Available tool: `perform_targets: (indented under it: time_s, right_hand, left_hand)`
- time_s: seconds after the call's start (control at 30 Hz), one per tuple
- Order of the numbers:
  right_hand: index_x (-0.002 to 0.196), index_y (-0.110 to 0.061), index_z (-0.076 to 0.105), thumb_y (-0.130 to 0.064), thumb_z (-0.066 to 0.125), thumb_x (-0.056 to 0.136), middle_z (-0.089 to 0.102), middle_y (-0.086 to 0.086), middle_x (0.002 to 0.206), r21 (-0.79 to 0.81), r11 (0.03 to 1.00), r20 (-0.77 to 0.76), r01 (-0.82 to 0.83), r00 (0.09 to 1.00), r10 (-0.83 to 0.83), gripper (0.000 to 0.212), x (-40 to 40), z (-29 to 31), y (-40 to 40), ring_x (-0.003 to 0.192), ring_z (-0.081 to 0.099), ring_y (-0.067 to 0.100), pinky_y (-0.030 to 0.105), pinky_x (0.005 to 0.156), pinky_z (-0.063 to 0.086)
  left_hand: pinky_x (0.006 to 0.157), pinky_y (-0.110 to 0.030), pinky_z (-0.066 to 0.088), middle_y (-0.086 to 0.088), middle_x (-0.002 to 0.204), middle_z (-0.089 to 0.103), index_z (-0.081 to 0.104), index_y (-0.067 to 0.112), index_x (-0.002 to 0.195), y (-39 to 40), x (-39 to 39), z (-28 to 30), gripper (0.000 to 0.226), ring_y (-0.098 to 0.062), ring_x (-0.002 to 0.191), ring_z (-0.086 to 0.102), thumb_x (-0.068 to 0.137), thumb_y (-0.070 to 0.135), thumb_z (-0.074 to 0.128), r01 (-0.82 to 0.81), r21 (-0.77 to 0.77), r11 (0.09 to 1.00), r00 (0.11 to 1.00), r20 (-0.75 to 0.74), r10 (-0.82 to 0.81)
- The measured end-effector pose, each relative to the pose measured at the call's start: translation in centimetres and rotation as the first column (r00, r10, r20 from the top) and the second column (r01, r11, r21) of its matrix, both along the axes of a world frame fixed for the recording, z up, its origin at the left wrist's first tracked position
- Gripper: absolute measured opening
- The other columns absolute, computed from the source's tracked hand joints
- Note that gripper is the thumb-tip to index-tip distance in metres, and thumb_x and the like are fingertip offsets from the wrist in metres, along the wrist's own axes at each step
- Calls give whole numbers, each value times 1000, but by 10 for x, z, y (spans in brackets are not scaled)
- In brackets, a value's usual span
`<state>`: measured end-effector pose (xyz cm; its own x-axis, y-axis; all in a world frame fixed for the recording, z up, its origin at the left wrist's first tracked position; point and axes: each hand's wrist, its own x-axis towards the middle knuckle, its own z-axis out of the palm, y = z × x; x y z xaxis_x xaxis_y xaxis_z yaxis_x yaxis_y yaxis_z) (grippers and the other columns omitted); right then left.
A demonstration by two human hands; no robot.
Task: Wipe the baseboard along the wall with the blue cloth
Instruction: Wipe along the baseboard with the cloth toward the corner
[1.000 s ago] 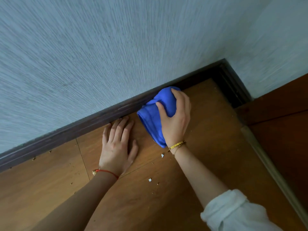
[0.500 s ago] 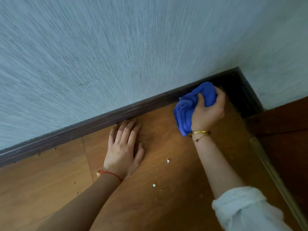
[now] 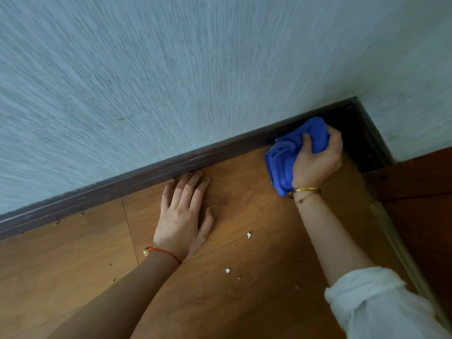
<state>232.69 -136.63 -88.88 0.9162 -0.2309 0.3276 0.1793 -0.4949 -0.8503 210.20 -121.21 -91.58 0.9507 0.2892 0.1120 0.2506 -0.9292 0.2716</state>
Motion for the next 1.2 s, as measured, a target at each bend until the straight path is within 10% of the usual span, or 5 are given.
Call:
perform_targets:
  time_s: [0.17, 0.37, 0.7, 0.97, 1.2]
  right_hand:
    - [104, -1, 65, -5, 73, 81, 65, 11, 102, -60, 995, 18, -80, 997, 81, 25, -29, -1, 16, 95, 61, 18, 8, 86, 40]
    - [106, -4, 67, -10, 71, 80, 67, 11, 103, -121, 990, -5, -74, 997, 74, 27, 19, 9, -23, 97, 63, 21, 32, 91, 50]
    - [102, -2, 67, -3, 76, 80, 64, 8, 99, -99, 979, 23, -178, 983, 181, 24, -39, 5, 15, 91, 58, 9, 5, 84, 39]
    - [107, -3, 69, -9, 72, 78, 69, 10, 104, 16, 999, -24, 50, 998, -49, 29, 12, 15, -8, 96, 62, 14, 13, 88, 45]
    - [104, -5, 69, -3, 76, 80, 64, 5, 101, -69, 980, 34, -188, 981, 191, 25, -60, 10, 30, 94, 56, 2, 9, 85, 42]
  left_hand:
    - [126, -50, 17, -11, 154, 47, 51, 9, 146, 0, 0, -1, 57, -29, 145, 40, 96, 36, 47, 3, 0, 1000, 1000, 10, -3]
    - [123, -53, 22, -11, 152, 49, 53, 9, 145, 0, 1, 1, 57, -30, 143, 42, 95, 36, 48, -4, 1, 1000, 1000, 20, 4]
    - [124, -53, 20, -12, 153, 48, 51, 9, 147, -1, 1, 0, 58, -30, 144, 41, 96, 37, 46, -5, -3, 1000, 1000, 0, 5]
    - [125, -51, 17, -11, 153, 47, 51, 8, 146, -1, 1, 2, 58, -30, 145, 40, 96, 36, 46, -5, 1, 1000, 1000, 0, 5]
    - [125, -51, 19, -11, 152, 47, 52, 8, 145, -1, 1, 1, 58, -30, 144, 40, 94, 35, 48, -3, -5, 1000, 1000, 9, 3]
